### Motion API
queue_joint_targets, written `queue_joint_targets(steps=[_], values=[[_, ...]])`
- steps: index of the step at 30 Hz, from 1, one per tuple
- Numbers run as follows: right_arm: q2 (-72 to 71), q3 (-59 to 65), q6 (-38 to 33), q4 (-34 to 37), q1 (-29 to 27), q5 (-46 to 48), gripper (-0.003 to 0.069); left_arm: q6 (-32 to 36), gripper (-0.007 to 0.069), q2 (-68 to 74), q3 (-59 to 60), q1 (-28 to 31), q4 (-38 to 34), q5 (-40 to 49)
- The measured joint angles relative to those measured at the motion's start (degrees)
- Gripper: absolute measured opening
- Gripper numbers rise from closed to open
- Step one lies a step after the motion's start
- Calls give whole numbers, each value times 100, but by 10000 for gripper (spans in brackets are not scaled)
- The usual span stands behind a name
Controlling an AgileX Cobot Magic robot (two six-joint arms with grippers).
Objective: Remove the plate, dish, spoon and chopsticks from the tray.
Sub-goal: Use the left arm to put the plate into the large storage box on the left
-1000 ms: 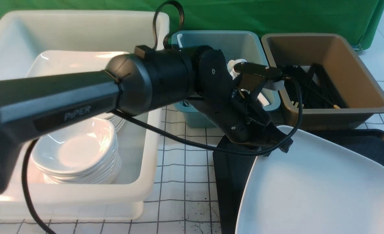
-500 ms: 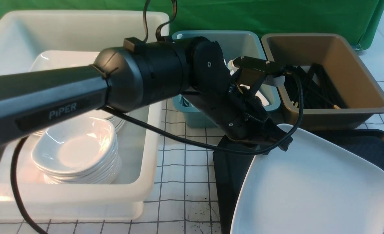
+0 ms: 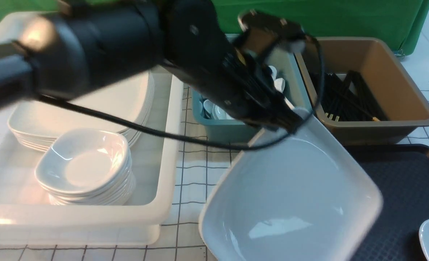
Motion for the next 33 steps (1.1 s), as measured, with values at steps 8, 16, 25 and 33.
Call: queue_joint_targets(steps=[8, 16, 25, 33], values=[[0, 0, 6, 0, 0, 0, 234, -111, 19, -833, 1, 1489, -680, -49], [0, 0, 11, 0, 0, 0, 234, -90, 20, -1012, 12, 2935, -1617, -5], [0, 0, 104, 0, 0, 0, 232, 55, 20, -975, 19, 4305, -2406, -46], [0, 0, 111, 0, 0, 4, 232, 562, 20, -724, 19, 4926, -3283, -103]])
